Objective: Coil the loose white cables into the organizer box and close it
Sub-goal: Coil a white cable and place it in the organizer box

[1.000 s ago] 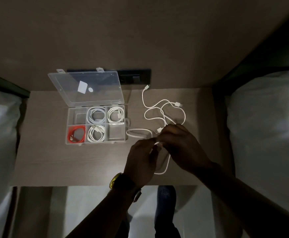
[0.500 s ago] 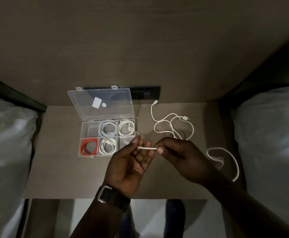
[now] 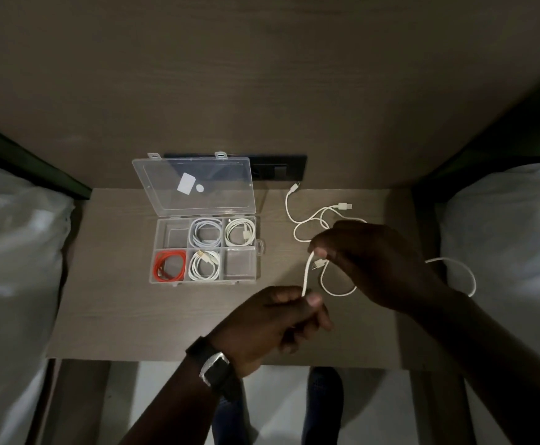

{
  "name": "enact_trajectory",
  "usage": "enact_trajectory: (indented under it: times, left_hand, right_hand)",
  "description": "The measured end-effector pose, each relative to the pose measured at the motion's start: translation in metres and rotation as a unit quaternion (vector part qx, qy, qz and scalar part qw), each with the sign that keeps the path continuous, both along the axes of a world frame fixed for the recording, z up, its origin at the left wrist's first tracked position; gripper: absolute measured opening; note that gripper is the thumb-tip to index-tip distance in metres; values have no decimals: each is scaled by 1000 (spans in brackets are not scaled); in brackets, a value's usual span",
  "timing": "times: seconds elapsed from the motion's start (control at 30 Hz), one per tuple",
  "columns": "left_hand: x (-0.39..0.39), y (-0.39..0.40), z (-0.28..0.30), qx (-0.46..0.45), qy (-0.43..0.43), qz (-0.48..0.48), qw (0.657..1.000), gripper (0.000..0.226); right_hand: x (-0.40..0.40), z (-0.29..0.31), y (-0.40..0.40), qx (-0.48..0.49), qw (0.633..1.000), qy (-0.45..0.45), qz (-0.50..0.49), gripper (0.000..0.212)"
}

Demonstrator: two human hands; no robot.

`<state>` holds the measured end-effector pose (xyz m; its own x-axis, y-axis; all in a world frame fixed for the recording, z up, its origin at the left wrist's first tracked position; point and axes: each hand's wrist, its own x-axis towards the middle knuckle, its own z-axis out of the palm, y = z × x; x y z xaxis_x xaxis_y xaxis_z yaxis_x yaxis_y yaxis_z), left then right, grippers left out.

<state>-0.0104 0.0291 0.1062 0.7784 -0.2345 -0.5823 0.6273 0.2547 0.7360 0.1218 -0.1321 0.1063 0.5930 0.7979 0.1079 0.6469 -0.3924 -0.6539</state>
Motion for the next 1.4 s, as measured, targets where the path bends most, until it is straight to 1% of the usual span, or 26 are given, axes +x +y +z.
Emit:
enact_trajectory:
  times: [0.07,0.13,0.2,0.23,0.27,0.3,0.37,0.43,0.5,0.6,0.67,0.73,0.8,0.83,0.87,0.9,0.93,0.97,1.0,1.07,1.13,1.2,1.23,1.3,1.37,1.4]
  left_hand:
    - [2,-4,0,-157,-6,106,982,38]
    - [7,1,-3,-301,-38,255,918,38]
    - [14,17,-12,-335,-61,388,856,37]
    - [17,26,-17,-310,-74,424,848,36]
    - [19,30,-22,-247,-81,427,866,35]
    - [19,28,-25,-142,-78,387,908,34]
    - [13,7,-29,50,-69,227,970,35]
    - [6,-18,-24,80,-42,120,989,41]
    - [5,-23,-17,-8,28,132,991,50]
    - [10,-16,-3,-227,92,107,964,54]
    - [16,-14,7,-354,78,125,923,46]
    - [22,-3,12,-403,21,219,888,36]
    - [25,16,10,-339,-61,314,885,32]
    - [25,24,6,-250,-96,335,904,32]
    - [25,29,0,-111,-123,330,929,32]
    - [24,28,-5,53,-137,292,945,32]
    - [22,21,-8,171,-143,225,949,33]
    - [19,11,-13,220,-142,156,952,37]
    - [13,2,-15,213,-124,107,963,43]
    - [2,-9,-14,117,-35,74,990,54]
    - [-2,-13,-8,-88,41,89,991,55]
    - [5,-10,1,-325,41,143,934,47]
    - [12,-4,4,-399,16,193,896,43]
    - [25,21,3,-404,-49,317,857,37]
    - [33,44,-1,-294,-95,392,867,37]
    - [34,49,-6,-207,-108,395,888,39]
  right_hand:
    - [-2,-5,3,7,997,48,-59,20]
    - [-17,-13,2,-41,992,109,-41,27]
    - [-45,-22,-6,-105,981,155,44,27]
    - [-60,-23,-10,-137,971,174,88,24]
    - [-71,-20,-13,-153,962,192,119,19]
    - [-75,-15,-15,-145,958,210,133,17]
    - [-62,-3,-16,-106,966,199,125,15]
    - [-35,7,-11,-88,986,103,98,19]
    - [-14,7,-6,-71,995,39,50,26]
    - [-6,-6,0,32,987,146,-54,32]
    - [-13,-17,2,70,972,205,-96,31]
    - [-27,-29,-2,32,972,211,-93,31]
    - [-49,-39,-11,-12,967,251,-34,28]
    - [-61,-39,-14,-32,959,281,10,24]
    - [-69,-36,-16,-60,956,281,59,21]
    - [-71,-29,-16,-80,959,250,103,19]
    - [-67,-21,-16,-84,964,211,136,18]
    - [-58,-14,-15,-73,971,175,143,17]
    - [-46,-7,-14,-54,982,138,115,17]
    - [-18,0,-12,-18,995,100,16,23]
    - [-3,-7,-9,18,987,147,-59,29]
    - [-7,-19,-4,5,984,168,-66,25]
    - [-16,-24,-2,-10,985,167,-49,23]
    - [-40,-30,-2,-34,982,184,13,18]
    - [-62,-27,-5,-79,980,169,73,32]
    - [-68,-23,-6,-88,980,159,86,38]
